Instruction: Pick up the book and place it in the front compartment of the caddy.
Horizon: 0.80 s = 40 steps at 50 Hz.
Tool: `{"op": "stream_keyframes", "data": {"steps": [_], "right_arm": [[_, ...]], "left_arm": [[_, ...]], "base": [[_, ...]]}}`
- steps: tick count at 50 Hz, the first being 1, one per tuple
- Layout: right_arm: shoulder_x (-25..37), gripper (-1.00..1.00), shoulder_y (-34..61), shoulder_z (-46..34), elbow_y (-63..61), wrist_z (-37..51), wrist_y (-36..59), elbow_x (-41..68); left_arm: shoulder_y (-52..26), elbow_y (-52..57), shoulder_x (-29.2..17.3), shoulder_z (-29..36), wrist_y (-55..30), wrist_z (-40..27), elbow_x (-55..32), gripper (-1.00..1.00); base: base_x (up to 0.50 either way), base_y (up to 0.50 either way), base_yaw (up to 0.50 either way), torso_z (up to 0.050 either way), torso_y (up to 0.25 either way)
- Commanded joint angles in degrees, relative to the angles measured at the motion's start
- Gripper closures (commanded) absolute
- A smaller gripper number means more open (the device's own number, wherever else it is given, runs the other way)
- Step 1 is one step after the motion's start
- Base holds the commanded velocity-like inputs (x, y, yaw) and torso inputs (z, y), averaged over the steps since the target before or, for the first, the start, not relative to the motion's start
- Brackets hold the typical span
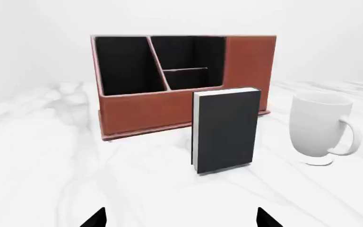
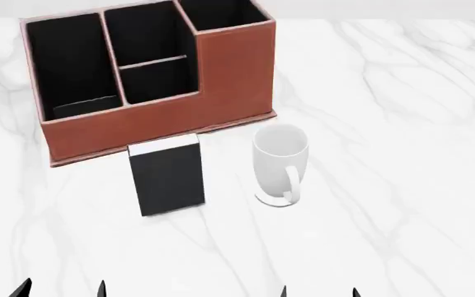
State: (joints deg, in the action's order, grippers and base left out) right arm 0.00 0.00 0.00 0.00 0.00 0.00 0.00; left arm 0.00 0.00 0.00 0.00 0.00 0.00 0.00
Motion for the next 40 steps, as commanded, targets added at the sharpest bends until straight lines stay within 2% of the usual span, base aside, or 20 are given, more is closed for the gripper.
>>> {"op": "stream_keyframes", "data": {"steps": [1, 12, 16, 17, 19, 25, 35, 37, 38, 40], "right_arm": [[0.93, -1.00, 0.00, -1.20, 0.08, 1.23, -0.02, 0.59], [2.68, -1.00, 0.20, -3.09, 0.11, 3.66, 0.82, 2.16], [2.90, -1.00, 0.38, -3.37, 0.57, 3.82, 0.54, 2.40], [1.43, -1.00, 0.27, -1.68, 0.36, 2.19, 0.74, 0.94], [1.87, -1.00, 0.63, -2.16, 0.70, 2.50, 0.55, 1.24], [2.49, -1.00, 0.84, -2.67, -1.03, 3.60, 1.13, 2.62], [4.01, -1.00, -0.34, -3.59, -20.01, 5.65, 10.22, 4.03], [4.19, -1.00, -0.35, -3.74, -20.11, 5.86, 10.29, 4.19], [4.45, -1.00, -0.30, -4.02, -26.05, 6.03, 13.49, 4.58], [4.80, -1.00, -0.16, -4.28, -29.41, 6.18, 15.31, 4.91]], "left_arm": [[0.05, -0.11, -0.93, 1.08, 0.30, -0.91, -0.95, -1.00], [0.54, 1.38, -2.59, 3.20, 0.39, -2.36, -3.63, -1.00], [0.69, 1.41, -3.45, 4.19, 0.36, -3.53, -1.23, -1.00], [0.51, 0.90, -1.20, 1.59, 0.83, -1.29, 0.65, -1.00], [0.24, 0.07, -2.02, 3.22, 1.20, -3.15, 3.94, -1.00], [-0.42, 1.48, -2.74, 5.22, -0.69, -5.26, 6.06, -1.00], [2.27, 25.26, -3.47, 6.39, -13.73, -5.40, 7.42, -1.00], [2.26, 25.40, -3.67, 6.56, -13.89, -5.63, 7.25, -1.00], [2.52, 31.85, -3.65, 6.58, -17.53, -5.21, 7.65, -1.00], [2.79, 35.52, -3.94, 6.92, -18.76, -4.97, 7.61, -1.00]], "base": [[0.00, 0.00, 0.00, 0.000, 0.000], [0.00, 0.00, 0.00, 0.000, 0.000], [0.00, 0.00, 0.00, 0.000, 0.000], [0.00, 0.00, 0.00, 0.000, 0.000], [0.00, 0.00, 0.00, 0.000, 0.000], [0.00, 0.00, 0.00, 0.000, 0.000], [0.00, 0.00, 0.00, 0.000, 0.000], [0.00, 0.00, 0.00, 0.000, 0.000], [0.00, 0.00, 0.00, 0.000, 0.000], [0.00, 0.00, 0.00, 0.000, 0.000]]}}
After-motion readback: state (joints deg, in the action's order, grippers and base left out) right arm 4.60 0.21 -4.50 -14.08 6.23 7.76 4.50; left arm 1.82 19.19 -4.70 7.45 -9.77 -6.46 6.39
